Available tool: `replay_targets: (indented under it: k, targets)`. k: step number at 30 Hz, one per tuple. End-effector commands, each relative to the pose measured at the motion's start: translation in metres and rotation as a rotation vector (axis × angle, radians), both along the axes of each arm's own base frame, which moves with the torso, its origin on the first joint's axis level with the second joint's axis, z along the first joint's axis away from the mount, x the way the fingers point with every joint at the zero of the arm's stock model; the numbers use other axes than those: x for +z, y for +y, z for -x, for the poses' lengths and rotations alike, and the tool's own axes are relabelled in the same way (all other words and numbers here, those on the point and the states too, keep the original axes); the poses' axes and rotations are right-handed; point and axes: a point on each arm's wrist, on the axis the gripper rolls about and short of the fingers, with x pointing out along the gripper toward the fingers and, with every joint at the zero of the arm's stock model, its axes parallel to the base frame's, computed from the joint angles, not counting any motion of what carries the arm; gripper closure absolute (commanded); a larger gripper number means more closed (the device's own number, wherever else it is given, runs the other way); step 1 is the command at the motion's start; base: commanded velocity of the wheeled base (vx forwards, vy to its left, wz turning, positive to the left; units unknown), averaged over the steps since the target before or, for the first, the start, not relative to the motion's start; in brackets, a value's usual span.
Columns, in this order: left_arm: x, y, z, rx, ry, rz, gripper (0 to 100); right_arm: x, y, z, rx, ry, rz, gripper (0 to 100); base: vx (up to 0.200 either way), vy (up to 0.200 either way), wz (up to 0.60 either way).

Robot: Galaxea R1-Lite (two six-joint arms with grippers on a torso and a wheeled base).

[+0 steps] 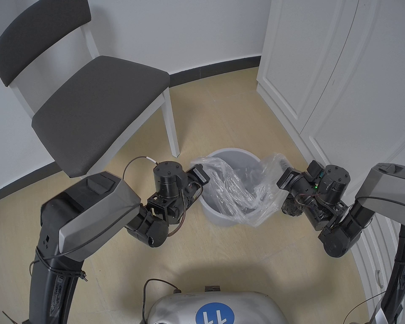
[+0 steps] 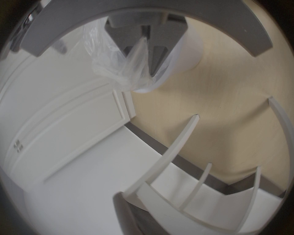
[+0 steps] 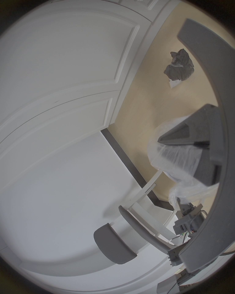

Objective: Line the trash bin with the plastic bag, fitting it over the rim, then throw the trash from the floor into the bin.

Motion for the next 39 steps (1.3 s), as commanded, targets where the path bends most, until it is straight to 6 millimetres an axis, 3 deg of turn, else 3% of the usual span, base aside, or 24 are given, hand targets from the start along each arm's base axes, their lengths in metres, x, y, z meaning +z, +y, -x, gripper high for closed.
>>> replay_targets:
  k: [1,6,11,26,32,39]
  targets:
    - [-0.005,0.019,0.004,-0.004,0.004,-0.110,100,-0.002,-0.011,-0.006,-0.029,-0.009,0.004,100,0.000,0.000,0.00]
    - [0.006,0.033,0.012,-0.008,0.008,-0.180,100,-0.011,-0.021,-0.010,-0.058,0.011,0.042,100,0.000,0.000,0.00]
    - [0.002,0.046,0.015,-0.020,0.015,-0.278,100,-0.027,-0.030,-0.016,-0.101,0.040,0.174,100,0.000,0.000,0.00]
    - [-0.005,0.054,0.040,-0.142,0.051,-0.356,100,-0.052,-0.040,0.002,-0.102,0.139,0.383,100,0.000,0.000,0.00]
    - [-0.011,0.056,0.044,-0.154,0.060,-0.401,100,-0.060,-0.041,0.012,-0.091,0.172,0.456,100,0.000,0.000,0.00]
    - [-0.016,0.054,0.042,-0.148,-0.019,-0.402,100,-0.062,-0.038,0.009,-0.085,0.169,0.458,100,0.000,0.000,0.00]
